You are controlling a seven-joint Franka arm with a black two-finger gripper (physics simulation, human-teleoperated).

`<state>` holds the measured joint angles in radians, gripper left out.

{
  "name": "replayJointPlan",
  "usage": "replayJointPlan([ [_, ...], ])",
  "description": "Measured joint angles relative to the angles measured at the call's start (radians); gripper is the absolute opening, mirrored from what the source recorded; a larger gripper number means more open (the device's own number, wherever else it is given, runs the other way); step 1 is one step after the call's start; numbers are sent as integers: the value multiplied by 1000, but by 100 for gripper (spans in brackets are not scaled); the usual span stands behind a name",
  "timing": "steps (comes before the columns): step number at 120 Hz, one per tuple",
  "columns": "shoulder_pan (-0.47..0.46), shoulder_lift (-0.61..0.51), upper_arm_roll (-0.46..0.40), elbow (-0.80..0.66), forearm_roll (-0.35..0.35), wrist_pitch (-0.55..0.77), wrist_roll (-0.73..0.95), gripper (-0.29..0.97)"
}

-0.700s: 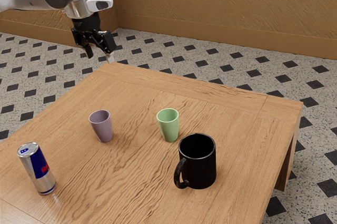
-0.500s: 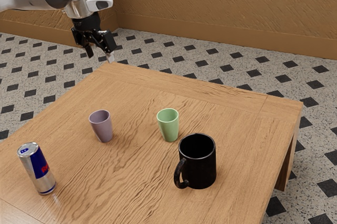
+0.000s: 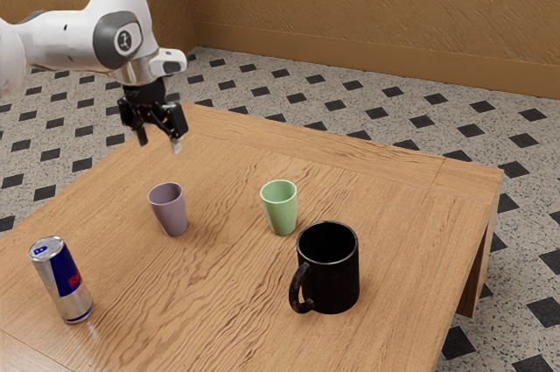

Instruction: Place the left cup onto the right cup

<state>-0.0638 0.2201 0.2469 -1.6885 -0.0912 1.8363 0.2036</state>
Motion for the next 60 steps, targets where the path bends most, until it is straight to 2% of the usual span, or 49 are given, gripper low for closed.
replayJointPlan([
  [31, 10, -12, -15, -172, 15, 135, -44, 68],
  [60, 6, 54, -32, -199, 18, 278, -78, 68],
])
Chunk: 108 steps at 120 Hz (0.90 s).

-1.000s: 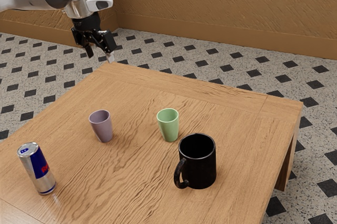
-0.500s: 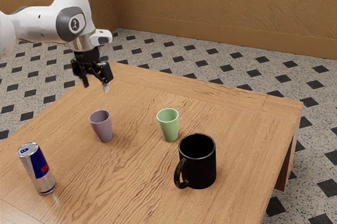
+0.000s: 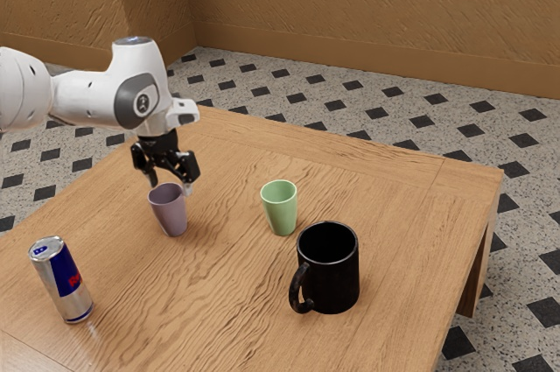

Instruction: Place the left cup onto the right cup

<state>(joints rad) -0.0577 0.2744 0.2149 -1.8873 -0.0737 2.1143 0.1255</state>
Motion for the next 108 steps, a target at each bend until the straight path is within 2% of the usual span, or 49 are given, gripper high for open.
replayJointPlan([
  [56, -1, 105, -1, 9, -14, 86, -37, 67],
  [83, -1, 113, 0, 10, -9, 103, -45, 16],
  [94, -1, 112, 0, 11, -6, 105, -46, 5],
  [108, -1, 111, 0, 11, -3, 107, -47, -3],
])
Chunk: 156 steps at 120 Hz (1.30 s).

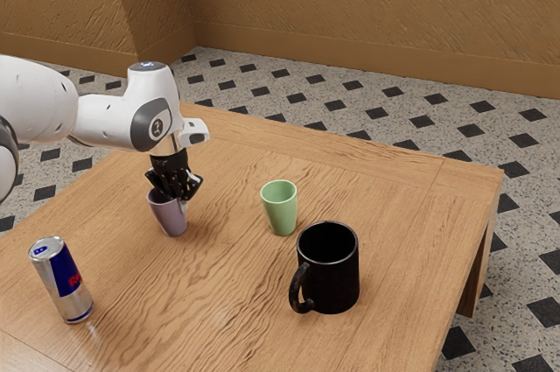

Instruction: Place the left cup onto the right cup

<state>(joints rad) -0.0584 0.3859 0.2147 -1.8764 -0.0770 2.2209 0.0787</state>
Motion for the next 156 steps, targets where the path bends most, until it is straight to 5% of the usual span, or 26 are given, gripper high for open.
replayJointPlan([
  [41, -2, -17, 0, -2, 6, -10, -9, -9],
  [101, -100, -201, -50, 12, 54, -146, -26, -10],
  [156, -101, -17, -174, 369, 71, -266, -27, -10],
])
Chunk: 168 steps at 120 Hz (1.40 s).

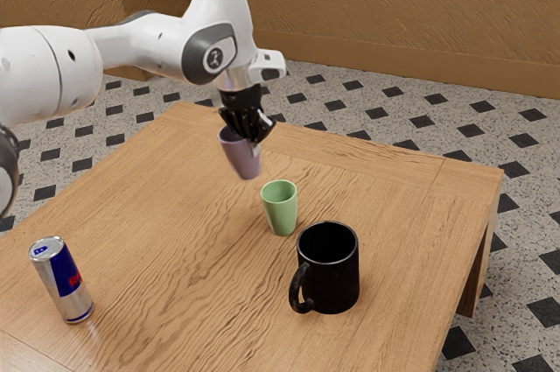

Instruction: Place the left cup onto the right cup

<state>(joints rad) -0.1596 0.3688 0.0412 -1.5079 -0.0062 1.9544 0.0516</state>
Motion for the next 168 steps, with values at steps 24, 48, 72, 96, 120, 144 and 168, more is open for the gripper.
replayJointPlan([
  [24, -17, 123, -22, 156, 9, -58, 2, -10],
  [48, -25, 173, -38, 201, 10, -82, 2, -10],
  [72, -29, 173, -41, 194, 12, -91, 2, -10],
  [96, -35, 190, -41, 193, 13, -91, 1, -10],
  [120, -43, 214, -40, 192, 14, -84, 0, -10],
  [144, -42, 218, -38, 182, 6, -75, 1, 29],
  [168, -43, 178, -38, 161, 4, -72, 2, 53],
])
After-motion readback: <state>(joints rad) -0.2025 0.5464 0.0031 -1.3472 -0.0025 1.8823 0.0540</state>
